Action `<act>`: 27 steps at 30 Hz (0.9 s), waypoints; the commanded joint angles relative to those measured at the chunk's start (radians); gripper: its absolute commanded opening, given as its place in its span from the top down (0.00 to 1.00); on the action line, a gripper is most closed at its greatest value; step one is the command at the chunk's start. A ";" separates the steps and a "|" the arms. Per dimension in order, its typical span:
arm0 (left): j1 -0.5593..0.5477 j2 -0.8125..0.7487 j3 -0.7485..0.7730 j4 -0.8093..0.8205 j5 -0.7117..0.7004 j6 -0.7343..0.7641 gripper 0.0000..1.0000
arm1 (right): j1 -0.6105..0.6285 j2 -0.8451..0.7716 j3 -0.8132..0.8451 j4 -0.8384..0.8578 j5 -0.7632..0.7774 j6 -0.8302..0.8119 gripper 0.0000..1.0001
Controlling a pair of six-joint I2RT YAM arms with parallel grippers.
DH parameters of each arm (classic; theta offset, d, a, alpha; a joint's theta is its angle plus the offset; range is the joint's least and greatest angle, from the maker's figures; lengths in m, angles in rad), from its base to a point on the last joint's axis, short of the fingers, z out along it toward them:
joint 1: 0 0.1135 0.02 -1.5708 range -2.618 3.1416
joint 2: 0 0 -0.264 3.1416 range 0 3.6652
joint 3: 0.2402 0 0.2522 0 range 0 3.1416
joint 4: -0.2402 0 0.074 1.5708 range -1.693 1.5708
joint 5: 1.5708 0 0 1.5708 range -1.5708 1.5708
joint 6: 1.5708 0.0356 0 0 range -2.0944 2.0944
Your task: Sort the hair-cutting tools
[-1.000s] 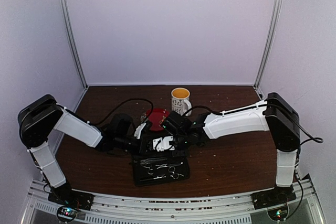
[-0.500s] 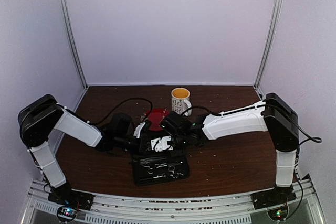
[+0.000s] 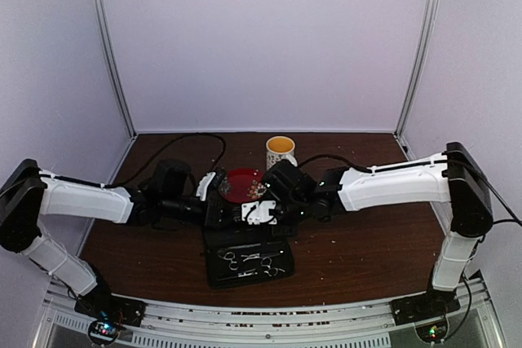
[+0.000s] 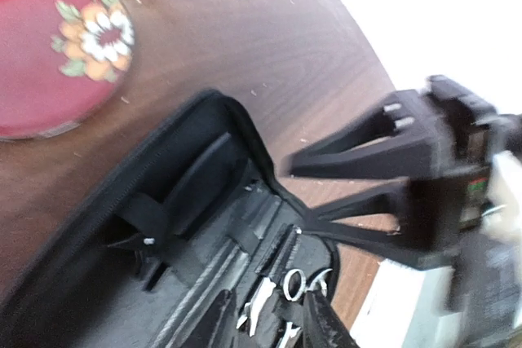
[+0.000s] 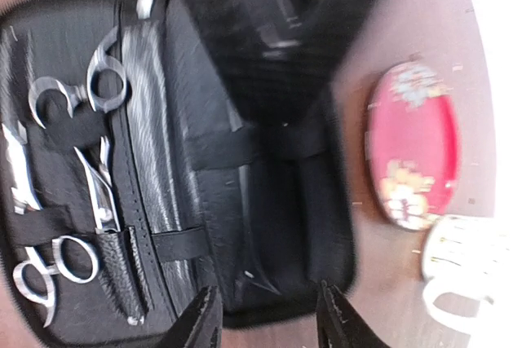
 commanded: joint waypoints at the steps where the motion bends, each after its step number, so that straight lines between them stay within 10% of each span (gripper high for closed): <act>1: 0.009 -0.093 0.068 -0.278 -0.186 0.113 0.71 | -0.014 -0.098 -0.029 -0.045 -0.032 0.074 0.59; 12: 0.122 -0.178 -0.043 -0.379 -0.344 0.051 0.48 | -0.065 -0.036 -0.104 -0.061 -0.044 0.137 0.60; 27: 0.130 0.035 -0.075 -0.186 -0.228 -0.019 0.54 | -0.065 0.086 -0.013 -0.050 -0.029 0.130 0.63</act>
